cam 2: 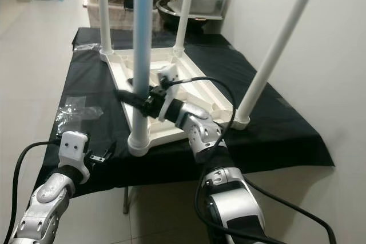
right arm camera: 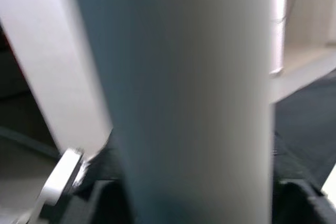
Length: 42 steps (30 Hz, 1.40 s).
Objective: Building children table
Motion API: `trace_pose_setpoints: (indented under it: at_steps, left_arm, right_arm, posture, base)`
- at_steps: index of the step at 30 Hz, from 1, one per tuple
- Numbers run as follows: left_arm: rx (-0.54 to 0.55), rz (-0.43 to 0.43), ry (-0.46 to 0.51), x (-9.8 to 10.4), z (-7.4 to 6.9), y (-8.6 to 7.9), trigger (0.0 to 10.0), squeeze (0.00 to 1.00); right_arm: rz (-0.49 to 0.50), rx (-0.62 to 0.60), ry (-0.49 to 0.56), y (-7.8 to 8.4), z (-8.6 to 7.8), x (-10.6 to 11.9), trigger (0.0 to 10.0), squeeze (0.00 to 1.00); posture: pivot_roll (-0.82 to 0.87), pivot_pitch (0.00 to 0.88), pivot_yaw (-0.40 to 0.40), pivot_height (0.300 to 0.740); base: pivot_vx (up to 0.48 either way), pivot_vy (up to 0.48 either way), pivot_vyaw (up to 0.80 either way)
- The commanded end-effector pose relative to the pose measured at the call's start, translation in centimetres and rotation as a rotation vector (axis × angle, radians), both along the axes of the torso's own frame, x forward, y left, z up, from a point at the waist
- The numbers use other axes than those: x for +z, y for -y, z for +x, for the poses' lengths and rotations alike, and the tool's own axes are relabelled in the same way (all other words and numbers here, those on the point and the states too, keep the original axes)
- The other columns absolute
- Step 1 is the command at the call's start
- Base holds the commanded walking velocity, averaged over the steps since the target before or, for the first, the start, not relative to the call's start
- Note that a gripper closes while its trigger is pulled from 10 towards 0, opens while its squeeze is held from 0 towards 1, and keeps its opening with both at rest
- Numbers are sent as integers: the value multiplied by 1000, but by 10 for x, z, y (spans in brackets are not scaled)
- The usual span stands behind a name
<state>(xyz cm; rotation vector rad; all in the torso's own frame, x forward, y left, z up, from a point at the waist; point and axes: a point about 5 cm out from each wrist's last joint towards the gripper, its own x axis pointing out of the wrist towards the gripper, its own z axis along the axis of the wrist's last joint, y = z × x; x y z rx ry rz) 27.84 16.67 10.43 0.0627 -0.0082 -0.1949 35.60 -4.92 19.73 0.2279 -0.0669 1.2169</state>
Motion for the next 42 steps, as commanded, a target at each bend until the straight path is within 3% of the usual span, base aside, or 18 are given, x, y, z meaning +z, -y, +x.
trace_pose_setpoints:
  at_steps: [1, 2, 6, 8, 9, 11, 15, 16, 19, 20, 21, 22, 25, 26, 27, 30, 34, 42]
  left_arm:
    - [0, 16, 5, 0, 0, 0, 10000, 0]
    - [0, 16, 4, 0, -1, 0, 10000, 0]
    - [-2, 17, 0, -1, -2, -1, 10000, 0]
    - [-1, 17, -2, -1, -3, -2, 10000, 0]
    - [-1, 17, -2, -1, -3, -2, 10000, 0]
    - [-1, 16, -4, -2, -3, -1, 10000, 0]
    - [-3, 8, -5, -2, -3, 1, 10000, 0]
    - [-5, 6, -6, -2, -3, 2, 10000, 0]
    - [-6, 6, -7, -3, -3, 3, 10000, 0]
    - [-9, 6, -9, -3, -3, 3, 10000, 0]
    - [-15, 8, -9, -3, -2, 4, 10000, 0]
    - [-17, 8, -8, -3, -2, 4, 10000, 0]
    - [-17, 9, -6, -2, -1, 3, 10000, 0]
    - [-16, 9, -5, -2, -1, 2, 10000, 0]
    - [-16, 9, -5, -2, -1, 2, 10000, 0]
    - [-14, 10, -4, -2, -1, 1, 10000, 0]
    - [-15, 9, -1, -2, -1, 3, 10000, 0]
    - [-5, 13, 8, 0, 0, 1, 10000, 0]
  right_arm:
    - [-27, 34, -20, -5, -4, -10, 2667, 0]
    - [-45, 9, -37, -9, -5, -17, 0, 0]
    - [-135, -218, -133, -12, 5, -36, 0, 0]
    - [-316, -627, -260, 11, 19, -60, 0, 0]
    - [-316, -627, -260, 11, 19, -60, 0, 0]
    - [-421, -923, -364, 41, 21, -79, 0, 0]
    - [-486, -1076, -423, 67, 15, -93, 0, 0]
    - [-501, -1117, -416, 73, 12, -94, 9137, 0]
    - [-508, -1143, -408, 76, 10, -94, 9137, 0]
    - [-467, -1152, -412, 74, 10, -88, 10000, 0]
    - [-326, -1097, -358, 65, 15, -68, 10000, 961]
    - [-244, -1041, -324, 61, 19, -55, 10000, 1000]
    - [-179, -1002, -293, 57, 25, -42, 10000, 1000]
    - [-68, -834, -235, 50, 28, -20, 10000, 0]
    - [-68, -834, -235, 50, 28, -20, 10000, 0]
    - [70, -544, -81, 45, 26, 22, 10000, 0]
    - [50, -388, 7, 48, 26, 36, 10000, 0]
    - [-69, -152, 41, 36, 23, 29, 10000, 0]
  posture:
    - [94, 0, -172, 740]
    - [94, 0, -170, 740]
    - [86, 0, -165, 740]
    - [78, 0, -162, 740]
    - [78, 0, -162, 740]
    - [75, 0, -165, 740]
    - [69, 0, -161, 740]
    - [63, 0, -155, 740]
    - [63, 0, -155, 740]
    - [60, 0, -152, 740]
    - [56, 0, -147, 740]
    - [56, 0, -146, 740]
    - [56, 0, -147, 740]
    - [58, 0, -150, 740]
    - [58, 0, -150, 740]
    - [58, 0, -150, 740]
    - [66, 0, -160, 740]
    - [85, 0, -177, 740]
  base:
    - [0, 0, 0]
    - [0, 0, 0]
    - [0, 0, 0]
    - [0, 0, 0]
    - [0, 0, 0]
    - [0, 0, 0]
    - [0, 0, 0]
    - [0, 0, 0]
    - [0, 0, 0]
    - [0, 0, 0]
    - [0, 0, 0]
    - [0, 0, 0]
    - [0, 0, 0]
    - [0, 0, 0]
    - [0, 0, 0]
    - [0, 0, 0]
    - [0, 0, 0]
    - [0, 0, 0]
